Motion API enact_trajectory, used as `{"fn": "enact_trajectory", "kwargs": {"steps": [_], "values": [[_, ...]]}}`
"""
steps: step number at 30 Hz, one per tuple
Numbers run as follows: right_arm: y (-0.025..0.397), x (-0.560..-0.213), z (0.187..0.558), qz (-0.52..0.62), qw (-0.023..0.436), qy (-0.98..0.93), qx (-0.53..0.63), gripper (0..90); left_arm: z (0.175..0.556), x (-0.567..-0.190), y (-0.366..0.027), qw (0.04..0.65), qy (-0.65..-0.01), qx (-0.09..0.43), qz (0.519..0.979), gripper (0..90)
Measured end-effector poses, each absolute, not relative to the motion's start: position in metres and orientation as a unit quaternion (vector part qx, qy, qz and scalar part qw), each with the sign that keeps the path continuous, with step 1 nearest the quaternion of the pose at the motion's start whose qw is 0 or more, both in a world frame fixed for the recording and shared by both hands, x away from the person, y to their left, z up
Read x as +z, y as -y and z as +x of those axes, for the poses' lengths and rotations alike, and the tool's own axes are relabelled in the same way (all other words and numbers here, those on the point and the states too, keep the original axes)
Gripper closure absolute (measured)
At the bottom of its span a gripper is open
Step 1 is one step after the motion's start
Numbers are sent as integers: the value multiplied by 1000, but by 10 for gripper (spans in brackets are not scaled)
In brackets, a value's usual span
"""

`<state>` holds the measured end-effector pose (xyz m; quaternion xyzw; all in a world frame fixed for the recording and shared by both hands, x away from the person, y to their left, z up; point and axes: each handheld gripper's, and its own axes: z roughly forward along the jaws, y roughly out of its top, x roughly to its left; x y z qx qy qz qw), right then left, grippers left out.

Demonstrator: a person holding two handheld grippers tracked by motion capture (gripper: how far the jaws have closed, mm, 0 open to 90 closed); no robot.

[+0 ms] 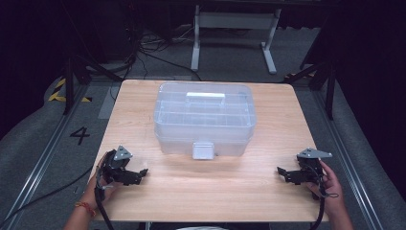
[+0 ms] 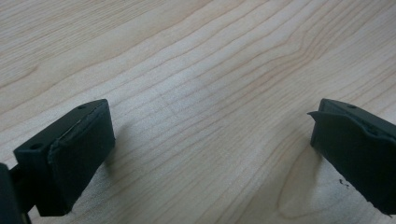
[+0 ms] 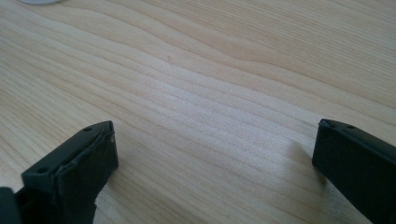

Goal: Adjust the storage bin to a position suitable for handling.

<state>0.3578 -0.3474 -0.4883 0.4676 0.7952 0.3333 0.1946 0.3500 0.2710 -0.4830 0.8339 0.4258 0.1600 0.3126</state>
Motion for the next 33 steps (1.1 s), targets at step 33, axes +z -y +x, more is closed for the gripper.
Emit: {"fn": "enact_trajectory", "kwargs": {"steps": [33], "values": [[354,-488,362,428,177,-817,343,4,351,-482,-279,314,-409,155,843,4]]}}
